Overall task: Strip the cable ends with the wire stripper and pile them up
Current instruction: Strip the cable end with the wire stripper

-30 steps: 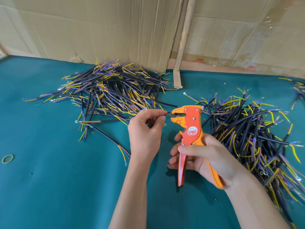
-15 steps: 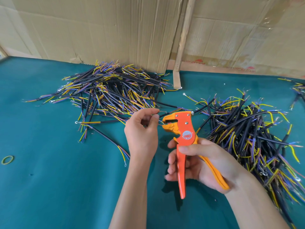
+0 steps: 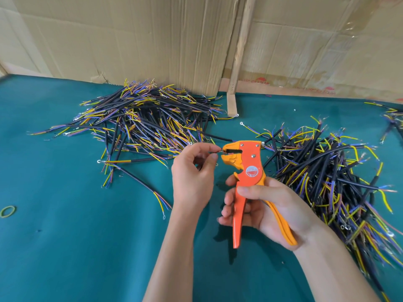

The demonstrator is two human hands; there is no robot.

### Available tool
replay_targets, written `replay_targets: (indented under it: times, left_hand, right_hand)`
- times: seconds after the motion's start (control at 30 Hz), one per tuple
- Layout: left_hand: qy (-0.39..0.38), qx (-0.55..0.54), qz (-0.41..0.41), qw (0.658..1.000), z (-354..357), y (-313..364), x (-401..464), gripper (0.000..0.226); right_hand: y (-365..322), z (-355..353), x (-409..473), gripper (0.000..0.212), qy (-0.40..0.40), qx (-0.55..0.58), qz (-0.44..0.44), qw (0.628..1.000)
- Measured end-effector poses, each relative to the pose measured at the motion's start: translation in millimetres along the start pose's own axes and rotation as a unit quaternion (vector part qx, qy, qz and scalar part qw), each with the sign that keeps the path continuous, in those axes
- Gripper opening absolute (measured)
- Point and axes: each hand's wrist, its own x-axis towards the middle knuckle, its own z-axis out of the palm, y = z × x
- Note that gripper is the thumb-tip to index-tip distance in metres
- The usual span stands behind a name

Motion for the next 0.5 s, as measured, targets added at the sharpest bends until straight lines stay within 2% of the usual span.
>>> replay_targets:
  times: [0.37, 0.5]
  left_hand:
    - [-0.006, -0.027, -0.014, 1.000, -1.5, 1.8, -0.1, 0.023]
    - [-0.009, -0.025, -0.017, 1.000, -1.7, 1.0, 0.0, 0.025]
  right_hand:
    - [1.3, 3.5, 2.6, 0.017, 0.042, -0.044, -0.031, 0.998]
    - [1.0, 2.3, 1.9, 0.017, 0.040, -0.054, -0.033, 0.997]
